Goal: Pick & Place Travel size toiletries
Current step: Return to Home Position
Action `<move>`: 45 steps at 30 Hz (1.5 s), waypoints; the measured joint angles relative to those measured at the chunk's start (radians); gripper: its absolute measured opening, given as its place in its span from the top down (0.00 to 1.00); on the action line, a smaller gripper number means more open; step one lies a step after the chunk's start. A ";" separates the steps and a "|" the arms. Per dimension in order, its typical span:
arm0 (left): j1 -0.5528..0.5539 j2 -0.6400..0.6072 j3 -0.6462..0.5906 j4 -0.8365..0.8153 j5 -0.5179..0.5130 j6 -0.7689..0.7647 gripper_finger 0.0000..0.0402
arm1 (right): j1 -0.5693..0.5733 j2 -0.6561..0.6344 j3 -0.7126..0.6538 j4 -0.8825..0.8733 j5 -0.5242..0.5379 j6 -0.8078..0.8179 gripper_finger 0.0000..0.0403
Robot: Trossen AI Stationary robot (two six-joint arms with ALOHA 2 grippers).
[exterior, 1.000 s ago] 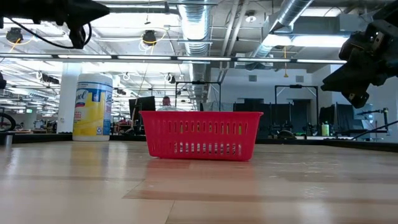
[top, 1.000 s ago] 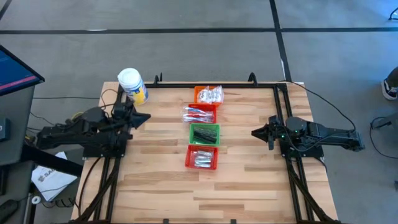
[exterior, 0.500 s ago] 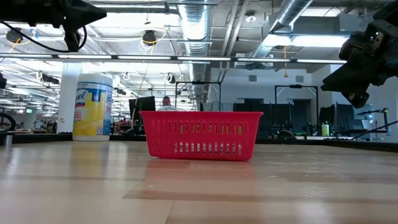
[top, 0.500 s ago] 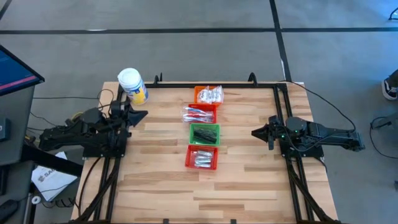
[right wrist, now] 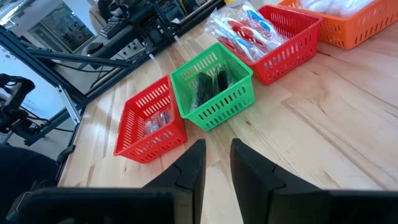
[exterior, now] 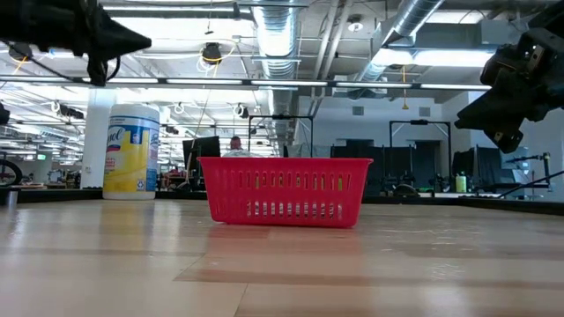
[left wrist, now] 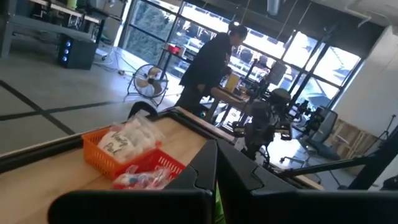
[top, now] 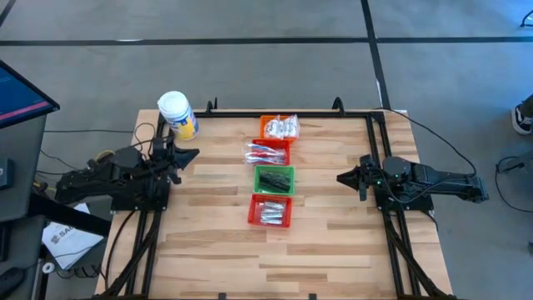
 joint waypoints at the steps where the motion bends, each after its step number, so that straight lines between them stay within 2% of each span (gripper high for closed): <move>1: 0.000 -0.021 -0.018 -0.004 0.000 -0.002 1.00 | 0.000 0.000 0.000 0.000 0.000 0.000 0.83; 4: -0.001 -0.098 -0.068 -0.003 0.030 -0.004 1.00 | 0.000 0.000 0.000 0.000 0.000 0.000 0.83; 13: -0.012 -0.101 -0.136 -0.002 0.106 -0.003 1.00 | 0.000 0.000 0.000 0.000 0.000 0.000 0.83; 21: -0.009 -0.102 -0.229 0.039 0.280 -0.030 1.00 | 0.000 0.000 0.000 0.000 0.000 0.000 0.83; 45: -0.008 -0.100 -0.233 0.067 0.286 -0.030 1.00 | 0.000 0.000 0.000 0.000 0.000 0.000 0.83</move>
